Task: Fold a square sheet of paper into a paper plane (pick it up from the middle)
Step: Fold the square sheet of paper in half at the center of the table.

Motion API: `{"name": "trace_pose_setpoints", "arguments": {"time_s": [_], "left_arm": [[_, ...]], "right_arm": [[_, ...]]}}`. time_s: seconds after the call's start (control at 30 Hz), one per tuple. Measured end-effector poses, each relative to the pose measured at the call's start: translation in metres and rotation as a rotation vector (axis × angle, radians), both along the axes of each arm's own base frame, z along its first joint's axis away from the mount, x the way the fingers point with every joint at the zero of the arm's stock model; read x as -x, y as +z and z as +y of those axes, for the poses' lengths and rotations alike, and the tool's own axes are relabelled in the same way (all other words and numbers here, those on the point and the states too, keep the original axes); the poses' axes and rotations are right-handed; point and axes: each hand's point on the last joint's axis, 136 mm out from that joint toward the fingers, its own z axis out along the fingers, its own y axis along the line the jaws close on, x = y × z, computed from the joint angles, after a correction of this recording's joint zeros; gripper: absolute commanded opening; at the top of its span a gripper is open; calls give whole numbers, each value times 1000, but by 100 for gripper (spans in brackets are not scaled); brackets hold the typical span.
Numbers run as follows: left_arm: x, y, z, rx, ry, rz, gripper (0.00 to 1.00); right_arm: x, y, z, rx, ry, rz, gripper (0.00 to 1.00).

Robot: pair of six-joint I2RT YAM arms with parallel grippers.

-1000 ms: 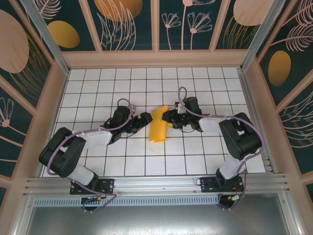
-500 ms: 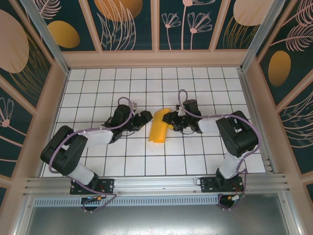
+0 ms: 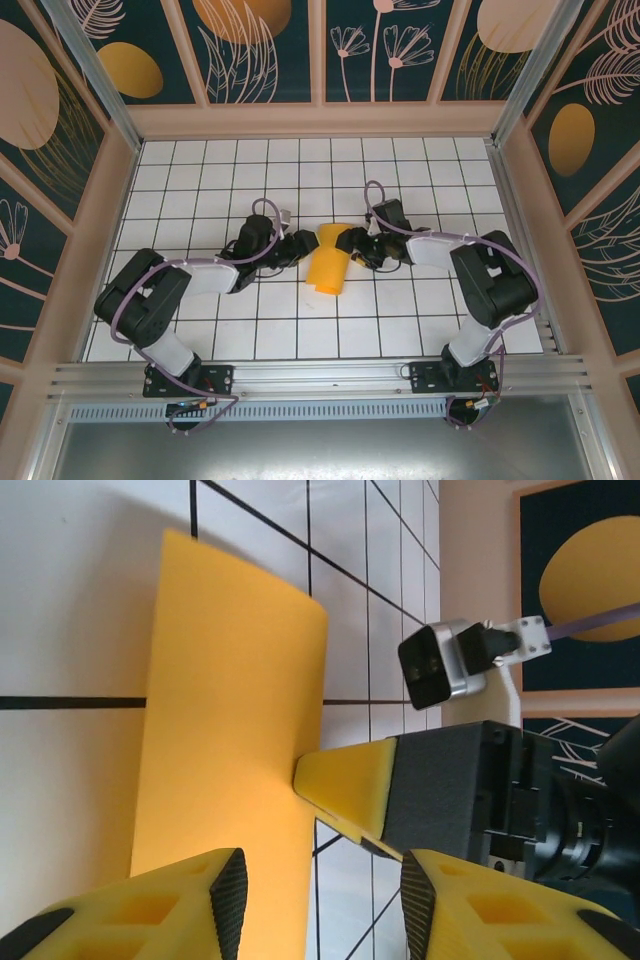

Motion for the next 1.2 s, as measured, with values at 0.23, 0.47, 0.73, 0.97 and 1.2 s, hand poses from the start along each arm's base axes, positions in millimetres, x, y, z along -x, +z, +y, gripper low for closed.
{"name": "trace_pose_setpoints", "arguments": {"time_s": [0.23, 0.47, 0.73, 0.97, 1.2], "left_arm": [[-2, 5, -6, 6, -13, -11, 52], [-1, -1, -2, -33, -8, -3, 54], [0, 6, 3, -61, 5, -28, 55], [-4, 36, 29, -104, 126, -123, 57], [-3, 64, 76, -184, 327, -205, 61]], "right_arm": [[3, 1, -2, 23, -5, 0, 60], [6, 4, 9, -10, 25, -6, 48], [8, -1, 10, -3, 34, 2, 36], [0, 27, 33, -71, 94, -45, 36], [-5, 77, 72, -195, 191, -136, 35]]}}
